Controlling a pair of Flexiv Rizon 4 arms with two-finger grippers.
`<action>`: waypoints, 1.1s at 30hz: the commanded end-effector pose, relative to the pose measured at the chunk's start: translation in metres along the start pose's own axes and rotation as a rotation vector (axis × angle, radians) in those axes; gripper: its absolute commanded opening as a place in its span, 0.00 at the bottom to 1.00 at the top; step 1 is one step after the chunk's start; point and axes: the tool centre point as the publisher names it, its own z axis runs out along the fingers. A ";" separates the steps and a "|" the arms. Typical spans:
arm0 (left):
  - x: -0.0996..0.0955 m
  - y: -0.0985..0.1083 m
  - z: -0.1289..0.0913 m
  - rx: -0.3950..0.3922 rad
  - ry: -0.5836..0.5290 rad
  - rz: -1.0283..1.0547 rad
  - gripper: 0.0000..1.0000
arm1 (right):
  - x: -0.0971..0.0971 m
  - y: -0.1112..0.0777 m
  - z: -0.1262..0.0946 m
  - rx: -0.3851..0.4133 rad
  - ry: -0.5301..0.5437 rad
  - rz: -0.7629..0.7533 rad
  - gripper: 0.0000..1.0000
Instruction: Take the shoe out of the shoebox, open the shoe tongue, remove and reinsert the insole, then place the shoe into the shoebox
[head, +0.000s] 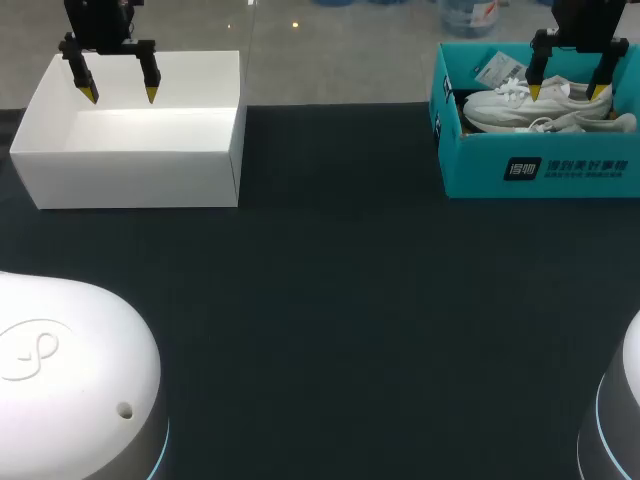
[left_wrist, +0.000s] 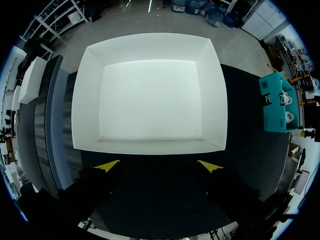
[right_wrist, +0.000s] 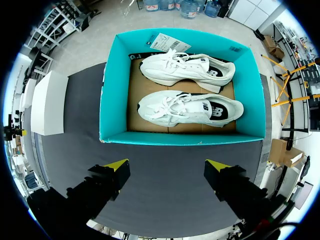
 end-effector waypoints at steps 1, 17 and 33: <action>0.059 -0.029 -0.036 0.229 -0.034 -0.149 1.00 | -0.054 0.011 -0.006 -0.038 -0.007 0.250 1.00; 0.059 -0.029 -0.036 0.229 -0.034 -0.149 1.00 | -0.054 0.011 -0.006 -0.038 -0.007 0.250 1.00; 0.059 -0.029 -0.036 0.229 -0.034 -0.149 1.00 | -0.089 0.030 0.021 0.003 -0.049 0.285 1.00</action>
